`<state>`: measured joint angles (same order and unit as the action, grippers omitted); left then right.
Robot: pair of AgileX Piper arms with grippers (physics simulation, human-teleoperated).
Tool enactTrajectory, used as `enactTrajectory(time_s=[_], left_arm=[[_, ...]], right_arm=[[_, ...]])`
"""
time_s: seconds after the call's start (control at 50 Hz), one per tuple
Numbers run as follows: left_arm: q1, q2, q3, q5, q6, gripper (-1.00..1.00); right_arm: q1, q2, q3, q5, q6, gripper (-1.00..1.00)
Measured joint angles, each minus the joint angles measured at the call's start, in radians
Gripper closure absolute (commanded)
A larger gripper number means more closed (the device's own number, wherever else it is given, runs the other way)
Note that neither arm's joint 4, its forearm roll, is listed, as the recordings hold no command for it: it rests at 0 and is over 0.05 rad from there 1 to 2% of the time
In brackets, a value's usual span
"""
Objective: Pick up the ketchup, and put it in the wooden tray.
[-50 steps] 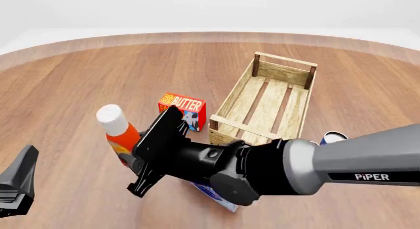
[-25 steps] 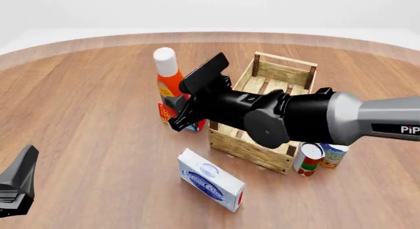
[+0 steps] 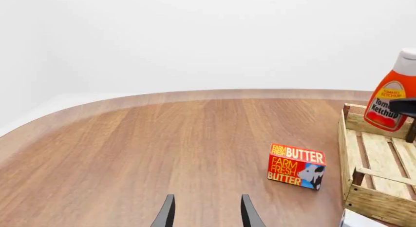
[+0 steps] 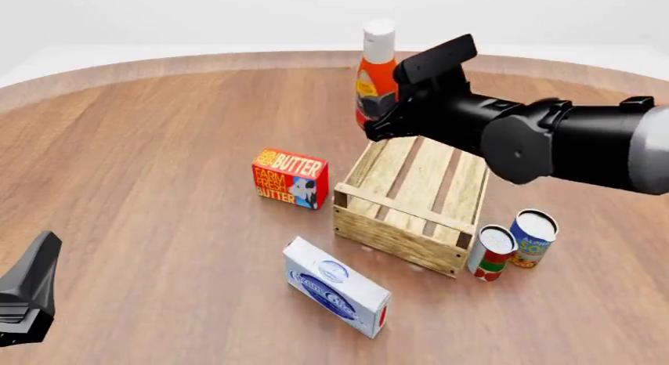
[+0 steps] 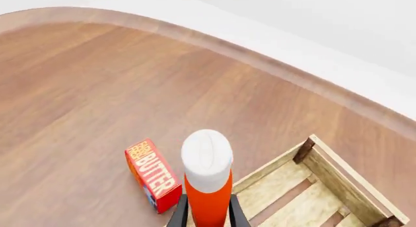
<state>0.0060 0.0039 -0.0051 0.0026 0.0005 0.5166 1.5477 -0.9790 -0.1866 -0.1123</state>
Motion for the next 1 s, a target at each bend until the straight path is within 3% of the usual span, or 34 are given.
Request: enactTrajectory(time_s=[0.18, 0.46, 1.0], left_arm=[[0.000, 0.000, 0.000, 0.000, 0.000, -1.00], [0.000, 0.000, 0.000, 0.000, 0.000, -1.00], [0.000, 0.000, 0.000, 0.000, 0.000, -1.00]], right_arm=[[-0.086, -0.001, 0.029, -0.020, 0.009, 1.00], [-0.180, 0.072, 0.090, -0.134, 0.043, 1.00], [-0.222, 0.288, 0.099, -0.324, 0.093, 1.00]])
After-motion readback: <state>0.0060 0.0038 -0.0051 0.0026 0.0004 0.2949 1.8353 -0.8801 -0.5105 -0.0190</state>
